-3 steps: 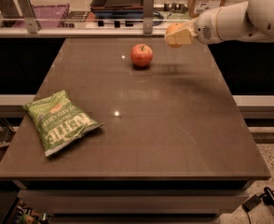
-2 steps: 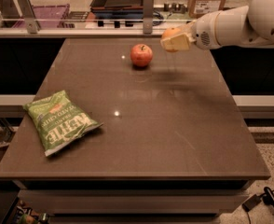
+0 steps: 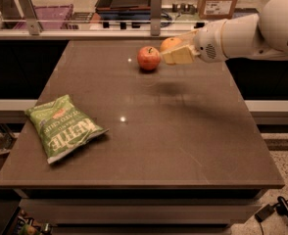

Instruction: Move orange near green jalapeno chip bag

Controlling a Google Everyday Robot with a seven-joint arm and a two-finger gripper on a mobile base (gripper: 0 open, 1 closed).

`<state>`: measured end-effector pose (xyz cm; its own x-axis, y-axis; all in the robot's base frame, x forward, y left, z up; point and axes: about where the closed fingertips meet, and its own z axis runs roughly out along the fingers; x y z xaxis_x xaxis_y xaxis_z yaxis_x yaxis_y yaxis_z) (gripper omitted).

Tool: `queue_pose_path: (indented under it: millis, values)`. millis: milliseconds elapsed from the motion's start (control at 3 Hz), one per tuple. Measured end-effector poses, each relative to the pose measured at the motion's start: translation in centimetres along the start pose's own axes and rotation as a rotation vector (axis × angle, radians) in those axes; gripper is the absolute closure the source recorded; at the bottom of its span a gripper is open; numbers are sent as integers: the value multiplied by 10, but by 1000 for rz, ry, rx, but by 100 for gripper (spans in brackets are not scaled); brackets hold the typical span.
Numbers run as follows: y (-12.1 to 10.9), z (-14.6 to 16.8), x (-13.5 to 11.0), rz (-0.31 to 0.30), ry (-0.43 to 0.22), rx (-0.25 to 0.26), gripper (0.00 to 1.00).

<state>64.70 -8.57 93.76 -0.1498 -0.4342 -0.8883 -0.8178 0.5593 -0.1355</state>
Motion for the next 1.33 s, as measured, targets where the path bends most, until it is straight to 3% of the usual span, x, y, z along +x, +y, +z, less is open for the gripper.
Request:
queue_pose_path:
  millis: [667, 1333]
  values:
    - [36, -8, 2, -51, -19, -133, 100]
    - [85, 1, 11, -46, -34, -232, 100]
